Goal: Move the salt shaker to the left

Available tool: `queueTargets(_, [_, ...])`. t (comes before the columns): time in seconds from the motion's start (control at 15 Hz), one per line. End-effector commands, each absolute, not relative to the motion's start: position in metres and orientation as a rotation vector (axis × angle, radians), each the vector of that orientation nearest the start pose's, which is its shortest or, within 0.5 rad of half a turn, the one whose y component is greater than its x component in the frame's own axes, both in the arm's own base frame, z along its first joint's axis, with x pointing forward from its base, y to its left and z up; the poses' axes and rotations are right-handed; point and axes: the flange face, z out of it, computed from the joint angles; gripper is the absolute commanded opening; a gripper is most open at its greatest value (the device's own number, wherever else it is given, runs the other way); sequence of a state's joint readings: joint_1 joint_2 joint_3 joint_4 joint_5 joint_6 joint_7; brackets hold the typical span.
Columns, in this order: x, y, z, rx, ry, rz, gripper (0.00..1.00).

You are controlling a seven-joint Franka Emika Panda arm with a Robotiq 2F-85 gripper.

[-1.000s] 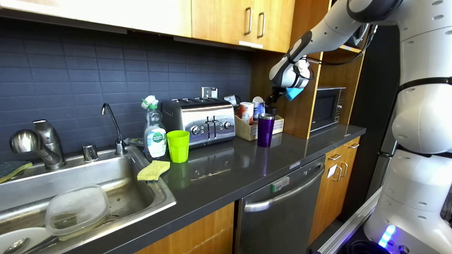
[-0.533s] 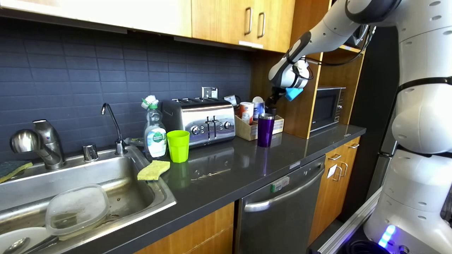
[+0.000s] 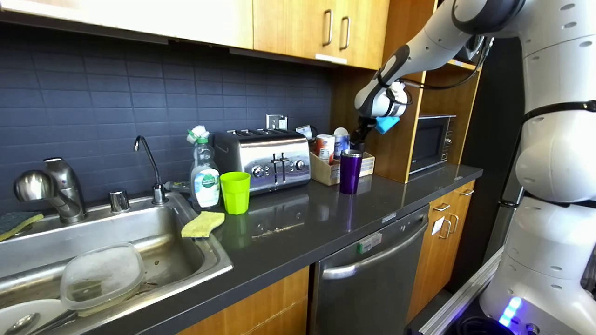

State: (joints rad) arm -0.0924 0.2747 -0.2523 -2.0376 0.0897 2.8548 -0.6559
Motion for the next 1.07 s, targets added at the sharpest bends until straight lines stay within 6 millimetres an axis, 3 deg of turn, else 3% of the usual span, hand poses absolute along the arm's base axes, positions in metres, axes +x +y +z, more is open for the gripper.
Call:
queueTargets(0.0, [0.599,-0.231,0.373,-3.349,-0.375,-0.728,1.0])
queueTargets(0.33, [0.601,-0.228,0.368,-3.37,-0.365,-0.619,1.0])
queueTargets(0.4, [0.601,-0.228,0.367,-3.368,-0.369,-0.609,0.94])
queueTargets(0.47, [0.602,-0.226,0.366,-3.36,-0.377,-0.606,0.74])
queueTargets(0.73, [0.604,-0.223,0.364,-3.337,-0.374,-0.623,0.45])
queueTargets(0.8, [0.604,-0.223,0.365,-3.333,-0.371,-0.629,0.4])
queueTargets(1.0, [0.602,-0.221,0.37,-3.324,-0.371,-0.643,0.4])
